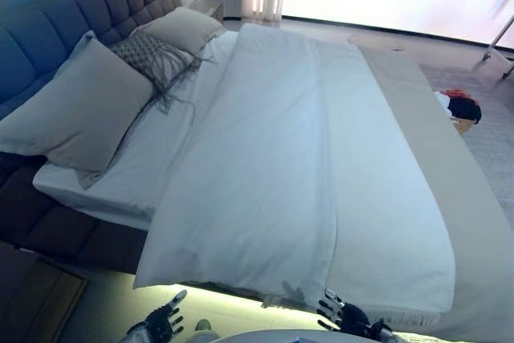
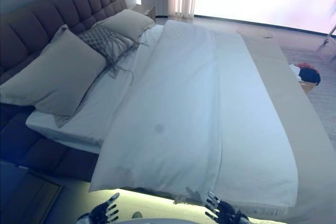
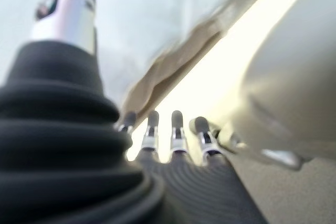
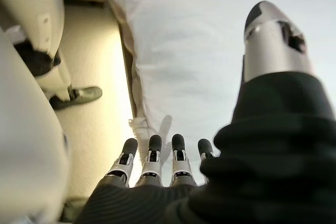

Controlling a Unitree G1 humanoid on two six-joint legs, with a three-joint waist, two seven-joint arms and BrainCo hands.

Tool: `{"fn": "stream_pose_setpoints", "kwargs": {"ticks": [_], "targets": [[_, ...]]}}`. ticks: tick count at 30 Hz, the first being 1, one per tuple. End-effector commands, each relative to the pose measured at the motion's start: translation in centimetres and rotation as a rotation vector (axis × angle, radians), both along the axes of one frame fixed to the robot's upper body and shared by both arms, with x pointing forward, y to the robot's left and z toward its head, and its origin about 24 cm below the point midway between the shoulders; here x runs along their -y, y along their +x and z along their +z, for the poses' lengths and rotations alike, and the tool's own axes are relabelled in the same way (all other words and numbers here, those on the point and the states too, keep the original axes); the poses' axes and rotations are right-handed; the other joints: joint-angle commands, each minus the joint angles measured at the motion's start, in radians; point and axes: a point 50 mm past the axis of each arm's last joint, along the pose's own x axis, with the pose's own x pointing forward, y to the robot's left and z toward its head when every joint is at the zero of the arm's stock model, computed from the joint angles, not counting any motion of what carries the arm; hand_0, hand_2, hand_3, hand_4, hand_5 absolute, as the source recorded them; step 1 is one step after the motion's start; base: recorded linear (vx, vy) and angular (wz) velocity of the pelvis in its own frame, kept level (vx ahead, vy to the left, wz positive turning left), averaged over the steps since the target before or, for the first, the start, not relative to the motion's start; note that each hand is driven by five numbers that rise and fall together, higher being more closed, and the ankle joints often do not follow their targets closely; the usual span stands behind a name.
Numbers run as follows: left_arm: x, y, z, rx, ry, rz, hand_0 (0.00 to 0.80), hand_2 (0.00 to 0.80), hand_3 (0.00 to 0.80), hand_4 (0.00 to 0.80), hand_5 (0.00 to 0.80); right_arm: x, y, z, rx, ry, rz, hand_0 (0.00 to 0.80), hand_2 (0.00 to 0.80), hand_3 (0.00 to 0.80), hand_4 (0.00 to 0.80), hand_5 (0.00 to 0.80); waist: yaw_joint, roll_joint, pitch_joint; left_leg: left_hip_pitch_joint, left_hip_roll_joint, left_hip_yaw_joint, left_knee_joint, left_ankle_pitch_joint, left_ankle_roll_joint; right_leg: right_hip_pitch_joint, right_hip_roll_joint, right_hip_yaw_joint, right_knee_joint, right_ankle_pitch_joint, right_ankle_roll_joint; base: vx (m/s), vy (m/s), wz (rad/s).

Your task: Make the bed neatly

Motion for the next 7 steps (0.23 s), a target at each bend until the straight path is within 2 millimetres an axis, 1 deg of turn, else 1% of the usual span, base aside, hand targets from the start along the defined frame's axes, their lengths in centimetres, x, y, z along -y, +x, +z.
{"fn": "stream_pose_setpoints", "kwargs": {"ticks": [1,2,4,7], "targets": [[1.5,0.8,-0.3,-0.023,-0.027,-0.045,0.0,0.0,0.0,0.0,0.0,0.4,0.5,-0.2,-0.046,-0.057,-0.149,0.0,0.0,0.0,0.0,0.0,0.002,0.027,0.014,0.029,-0.003,0.006,0.0,-0.084,0.016,-0.062,-0.024,0.018,-0.071,0.137,0.024,0.042,-0.016,-0.18],[2.0,0.4,-0.4,-0.033,-0.047,-0.051,0.0,0.0,0.0,0.0,0.0,0.3,-0.6,-0.5,-0.105,-0.08,-0.119,0.0,0.0,0.0,0.0,0.0,-0.004,0.029,0.012,0.039,0.001,0.014,0.0,-0.087,0.017,-0.057,-0.021,0.021,-0.071,0.134,0.019,0.042,-0.015,-0.2],[2.8,0.1,-0.6,-0.046,-0.072,-0.065,0.0,0.0,0.0,0.0,0.0,0.1,-1.9,-0.9,-0.166,-0.113,-0.035,0.0,0.0,0.0,0.0,0.0,-0.006,0.033,0.013,0.053,0.006,0.023,0.0,-0.089,0.017,-0.047,-0.018,0.023,-0.071,0.128,0.014,0.047,-0.018,-0.18],[3.3,-0.1,-0.7,-0.073,-0.075,-0.063,0.0,0.0,0.0,0.0,0.0,0.2,-2.4,-1.0,-0.205,-0.141,-0.004,0.0,0.0,0.0,0.0,0.0,-0.005,0.035,0.011,0.064,0.008,0.023,0.0,-0.092,0.017,-0.036,-0.014,0.028,-0.071,0.12,0.009,0.035,-0.016,-0.18]]}}
